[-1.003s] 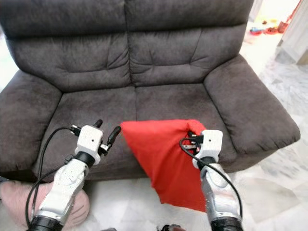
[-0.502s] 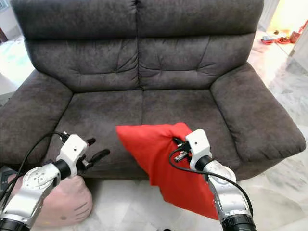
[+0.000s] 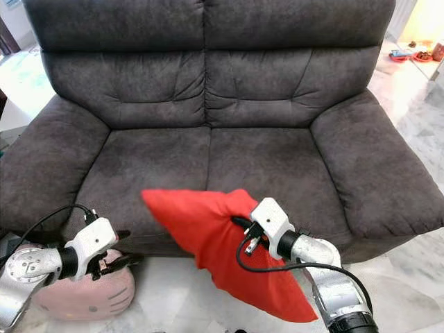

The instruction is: Move the pillow to the sofa from floor

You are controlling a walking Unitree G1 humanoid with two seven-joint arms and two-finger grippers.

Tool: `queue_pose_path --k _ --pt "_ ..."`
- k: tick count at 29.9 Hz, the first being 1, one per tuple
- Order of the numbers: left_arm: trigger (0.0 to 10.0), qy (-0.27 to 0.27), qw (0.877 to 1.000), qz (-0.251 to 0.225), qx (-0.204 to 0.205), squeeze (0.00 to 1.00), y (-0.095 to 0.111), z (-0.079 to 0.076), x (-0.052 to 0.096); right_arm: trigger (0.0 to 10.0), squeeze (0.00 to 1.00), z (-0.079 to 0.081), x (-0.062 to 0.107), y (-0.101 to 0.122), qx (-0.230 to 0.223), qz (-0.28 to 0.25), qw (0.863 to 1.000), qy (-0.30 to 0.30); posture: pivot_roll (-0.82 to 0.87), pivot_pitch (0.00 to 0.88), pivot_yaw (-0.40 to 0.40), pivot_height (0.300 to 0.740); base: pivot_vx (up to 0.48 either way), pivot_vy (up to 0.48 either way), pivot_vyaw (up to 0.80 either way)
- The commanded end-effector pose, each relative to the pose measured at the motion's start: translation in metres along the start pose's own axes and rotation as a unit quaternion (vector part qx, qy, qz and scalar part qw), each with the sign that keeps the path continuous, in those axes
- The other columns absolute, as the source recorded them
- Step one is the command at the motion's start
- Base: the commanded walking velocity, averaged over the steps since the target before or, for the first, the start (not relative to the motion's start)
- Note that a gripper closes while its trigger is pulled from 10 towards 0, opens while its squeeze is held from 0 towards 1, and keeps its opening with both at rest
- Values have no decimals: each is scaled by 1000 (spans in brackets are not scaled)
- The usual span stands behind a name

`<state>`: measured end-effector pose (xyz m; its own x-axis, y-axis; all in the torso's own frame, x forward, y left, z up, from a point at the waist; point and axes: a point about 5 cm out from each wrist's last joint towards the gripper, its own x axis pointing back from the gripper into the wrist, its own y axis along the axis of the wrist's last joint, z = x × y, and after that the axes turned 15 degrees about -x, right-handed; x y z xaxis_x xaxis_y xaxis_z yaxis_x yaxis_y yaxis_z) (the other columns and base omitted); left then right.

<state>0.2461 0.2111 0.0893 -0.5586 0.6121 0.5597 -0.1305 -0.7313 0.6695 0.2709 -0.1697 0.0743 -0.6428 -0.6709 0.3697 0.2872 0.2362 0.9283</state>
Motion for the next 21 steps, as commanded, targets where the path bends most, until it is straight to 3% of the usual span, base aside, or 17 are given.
queue_pose_path --k 1,13,21 --pt "10000 -14 1000 14 -4 0 -3 -1 5 10000 0 3 2 21 44 -31 998 24 159 66 -1 740 0 0 0" --pt "10000 -41 999 8 15 0 -3 -3 9 10000 0 1 12 16 63 13 997 51 157 72 5 740 0 0 0" --pt "10000 -97 995 23 13 0 -15 -27 3 10000 0 6 6 22 67 1 996 58 156 72 5 740 0 0 0"
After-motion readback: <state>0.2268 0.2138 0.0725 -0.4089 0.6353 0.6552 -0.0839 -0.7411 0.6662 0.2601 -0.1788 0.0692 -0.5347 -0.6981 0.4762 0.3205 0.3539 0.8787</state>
